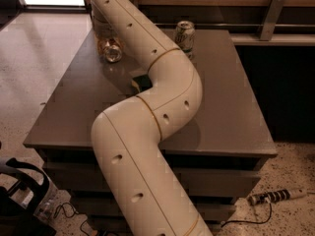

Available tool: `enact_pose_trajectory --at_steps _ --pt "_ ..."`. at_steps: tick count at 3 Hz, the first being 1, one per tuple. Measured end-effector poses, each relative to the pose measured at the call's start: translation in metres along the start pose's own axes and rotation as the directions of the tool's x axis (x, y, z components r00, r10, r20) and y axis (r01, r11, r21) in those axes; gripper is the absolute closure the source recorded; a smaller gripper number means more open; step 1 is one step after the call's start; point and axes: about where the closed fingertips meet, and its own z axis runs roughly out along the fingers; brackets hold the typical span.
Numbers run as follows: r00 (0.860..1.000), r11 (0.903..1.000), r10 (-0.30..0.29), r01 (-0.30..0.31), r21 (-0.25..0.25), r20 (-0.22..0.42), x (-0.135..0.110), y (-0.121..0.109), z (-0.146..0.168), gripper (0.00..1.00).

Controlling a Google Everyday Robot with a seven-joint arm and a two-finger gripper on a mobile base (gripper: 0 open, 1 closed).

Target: Place orange can upright

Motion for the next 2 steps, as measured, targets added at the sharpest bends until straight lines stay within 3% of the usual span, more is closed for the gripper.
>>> enact_pose_trajectory --at_steps 1,2 --pt "1.0 1.0 0.0 0.0 -0.001 0.004 -0.0016 0.0006 0.0015 1.0" --pt "1.0 1.0 -0.001 0.001 -0.001 0.004 -0.0013 0.0008 0.0012 1.0"
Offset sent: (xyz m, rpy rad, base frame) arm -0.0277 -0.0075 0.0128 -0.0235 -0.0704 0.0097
